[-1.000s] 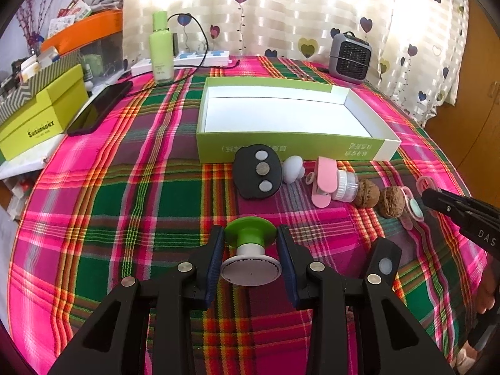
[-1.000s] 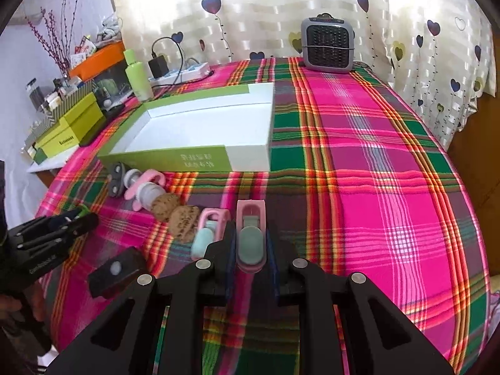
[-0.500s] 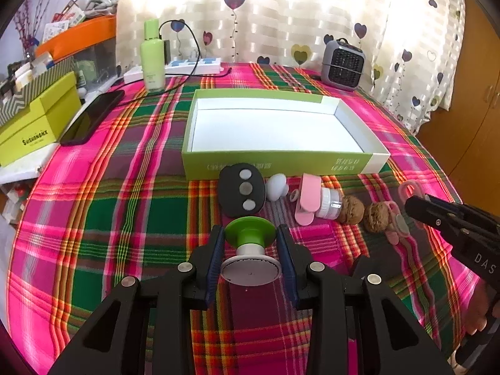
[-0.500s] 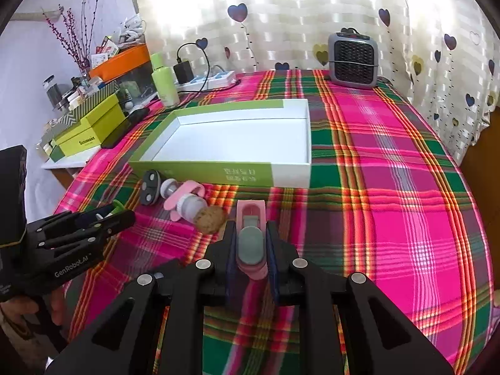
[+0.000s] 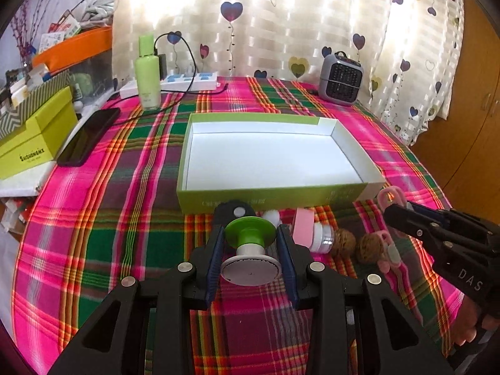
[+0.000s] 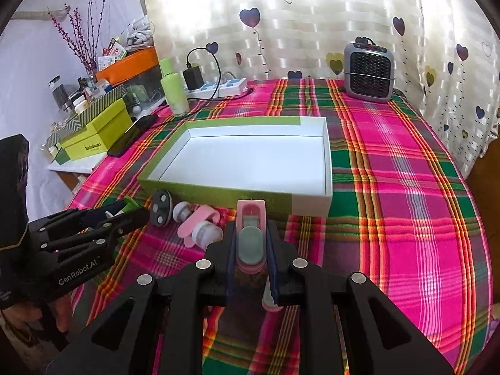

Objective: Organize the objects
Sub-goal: 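Carry the suction cup and pink clip over the white box with both grippers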

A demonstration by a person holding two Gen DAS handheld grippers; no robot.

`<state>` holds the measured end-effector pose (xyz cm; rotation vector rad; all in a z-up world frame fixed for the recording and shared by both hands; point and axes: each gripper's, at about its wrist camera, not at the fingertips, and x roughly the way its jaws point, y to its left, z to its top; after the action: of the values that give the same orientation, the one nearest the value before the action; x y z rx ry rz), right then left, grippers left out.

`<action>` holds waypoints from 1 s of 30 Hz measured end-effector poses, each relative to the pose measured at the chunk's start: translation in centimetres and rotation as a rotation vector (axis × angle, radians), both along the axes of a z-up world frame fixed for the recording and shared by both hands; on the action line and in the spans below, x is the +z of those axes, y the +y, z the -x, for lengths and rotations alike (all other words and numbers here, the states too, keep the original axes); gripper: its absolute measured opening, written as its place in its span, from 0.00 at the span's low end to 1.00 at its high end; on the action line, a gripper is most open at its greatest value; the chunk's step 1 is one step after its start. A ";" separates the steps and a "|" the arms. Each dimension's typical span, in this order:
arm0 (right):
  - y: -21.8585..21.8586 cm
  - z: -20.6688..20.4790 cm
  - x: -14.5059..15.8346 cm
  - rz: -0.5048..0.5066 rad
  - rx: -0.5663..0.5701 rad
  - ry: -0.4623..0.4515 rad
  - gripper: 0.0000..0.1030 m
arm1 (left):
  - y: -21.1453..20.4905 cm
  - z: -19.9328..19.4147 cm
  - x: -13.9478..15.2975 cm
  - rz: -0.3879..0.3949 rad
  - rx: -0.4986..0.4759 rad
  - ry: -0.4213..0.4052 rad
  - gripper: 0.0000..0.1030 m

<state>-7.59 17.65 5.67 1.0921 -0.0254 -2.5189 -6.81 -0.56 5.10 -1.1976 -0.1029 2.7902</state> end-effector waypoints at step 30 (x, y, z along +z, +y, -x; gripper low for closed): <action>-3.6 9.7 0.1 -0.005 0.027 -0.028 0.18 | -1.7 9.8 0.6 -0.006 -0.004 0.006 0.31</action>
<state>-17.27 14.00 5.76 1.1228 -0.0125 -2.4813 -16.62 -2.23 5.66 -1.1863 -0.1084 2.7882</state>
